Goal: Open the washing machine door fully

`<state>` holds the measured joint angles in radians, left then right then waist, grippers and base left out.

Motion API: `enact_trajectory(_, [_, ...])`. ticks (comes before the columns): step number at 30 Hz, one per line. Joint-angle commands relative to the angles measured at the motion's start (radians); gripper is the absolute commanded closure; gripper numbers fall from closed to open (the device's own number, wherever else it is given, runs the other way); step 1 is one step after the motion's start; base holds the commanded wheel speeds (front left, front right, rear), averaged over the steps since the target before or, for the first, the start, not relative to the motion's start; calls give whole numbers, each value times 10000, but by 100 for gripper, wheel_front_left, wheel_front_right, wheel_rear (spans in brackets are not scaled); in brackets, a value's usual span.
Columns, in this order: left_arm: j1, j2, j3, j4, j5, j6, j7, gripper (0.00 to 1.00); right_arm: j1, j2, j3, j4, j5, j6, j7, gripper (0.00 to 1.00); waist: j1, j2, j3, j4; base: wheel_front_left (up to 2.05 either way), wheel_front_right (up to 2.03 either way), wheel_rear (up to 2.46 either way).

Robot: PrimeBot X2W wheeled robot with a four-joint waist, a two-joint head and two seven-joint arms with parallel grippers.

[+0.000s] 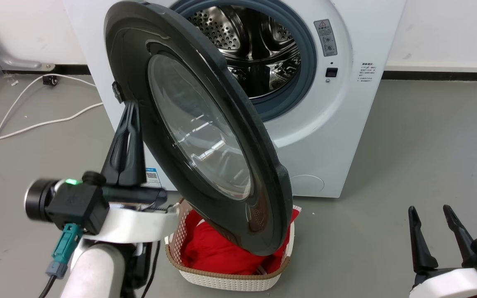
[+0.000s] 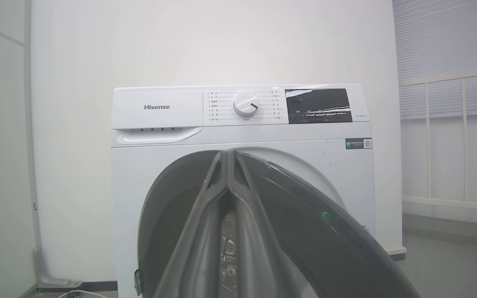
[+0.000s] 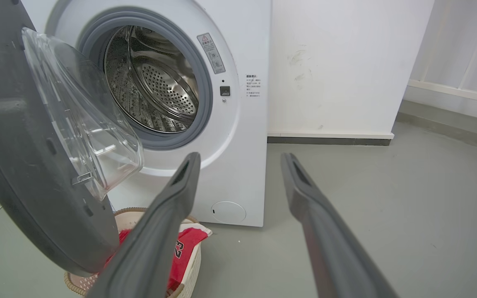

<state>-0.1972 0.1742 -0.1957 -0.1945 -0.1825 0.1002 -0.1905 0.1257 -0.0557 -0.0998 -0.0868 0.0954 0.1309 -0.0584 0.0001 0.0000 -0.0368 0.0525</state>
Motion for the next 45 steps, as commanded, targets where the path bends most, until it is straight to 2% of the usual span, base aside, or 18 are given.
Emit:
enact_trajectory(1, [-365, -108, -180, -492, 106, 14, 143, 100, -159, 31, 6, 41, -26, -2, -44, 0, -1, 0, 24, 17, 0, 0, 0])
enact_trajectory(8, [-1821, -621, -1191, -1671, 144, -317, 643, 100, -253, 38, 60, 120, -6, -2, -42, 0, -1, 0, 116, -19, 0, 0, 0])
enact_trajectory(15, [-2583, -1039, -2459, -1550, -267, -644, 993, 100, -332, 38, 123, 206, 61, -2, -54, 0, -1, 0, 171, -285, 0, 0, 0])
enact_trajectory(25, [-2864, -1224, -4852, -304, -1446, -770, 1641, 100, -361, 42, 95, 280, 106, -2, 39, 0, -1, 0, 346, -700, 0, 0, 0])
enact_trajectory(34, [-2275, -1231, -6629, 1170, -2492, -718, 2974, 100, -434, 48, 58, 331, 207, -2, 18, 0, -1, 0, 660, -894, 0, 0, 0])
enact_trajectory(40, [-1845, -1126, -7062, 2060, -2772, -662, 3563, 100, -489, 54, 41, 396, 249, -2, -58, 0, -1, 0, 810, -941, 0, 0, 0])
enact_trajectory(45, [-1747, -934, -6721, 2961, -2786, -323, 3359, 100, -528, 58, 96, 532, 367, -2, -130, 0, -1, 0, 885, -990, 0, 0, 0])
